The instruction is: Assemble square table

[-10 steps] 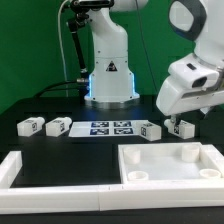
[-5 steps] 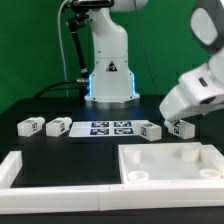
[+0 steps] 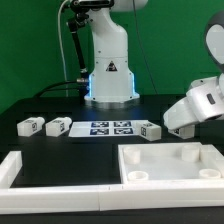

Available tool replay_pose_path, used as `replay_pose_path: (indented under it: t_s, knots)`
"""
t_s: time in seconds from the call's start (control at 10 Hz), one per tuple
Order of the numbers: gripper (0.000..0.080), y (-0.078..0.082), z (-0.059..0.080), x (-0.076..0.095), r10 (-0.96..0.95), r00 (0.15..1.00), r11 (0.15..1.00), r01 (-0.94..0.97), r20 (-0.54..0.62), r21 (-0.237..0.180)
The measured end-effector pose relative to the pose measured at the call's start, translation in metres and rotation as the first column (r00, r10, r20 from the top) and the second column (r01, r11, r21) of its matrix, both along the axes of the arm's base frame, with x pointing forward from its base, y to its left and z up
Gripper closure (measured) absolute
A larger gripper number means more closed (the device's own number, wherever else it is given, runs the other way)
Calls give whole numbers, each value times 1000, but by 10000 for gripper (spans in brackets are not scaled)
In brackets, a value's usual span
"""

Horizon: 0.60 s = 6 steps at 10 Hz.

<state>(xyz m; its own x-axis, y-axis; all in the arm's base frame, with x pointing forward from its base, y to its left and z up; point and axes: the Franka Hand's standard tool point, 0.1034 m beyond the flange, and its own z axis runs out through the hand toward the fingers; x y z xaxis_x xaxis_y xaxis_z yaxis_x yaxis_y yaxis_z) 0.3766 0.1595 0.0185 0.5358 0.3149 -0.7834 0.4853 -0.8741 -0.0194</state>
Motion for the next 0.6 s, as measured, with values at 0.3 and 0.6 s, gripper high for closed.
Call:
replay_pose_path:
  t_s: [0.3, 0.6]
  knots:
    - [151, 4, -10, -12, 1, 1000, 1000, -2, -17, -28]
    - [243, 3, -10, -11, 0, 1000, 1000, 0, -16, -27]
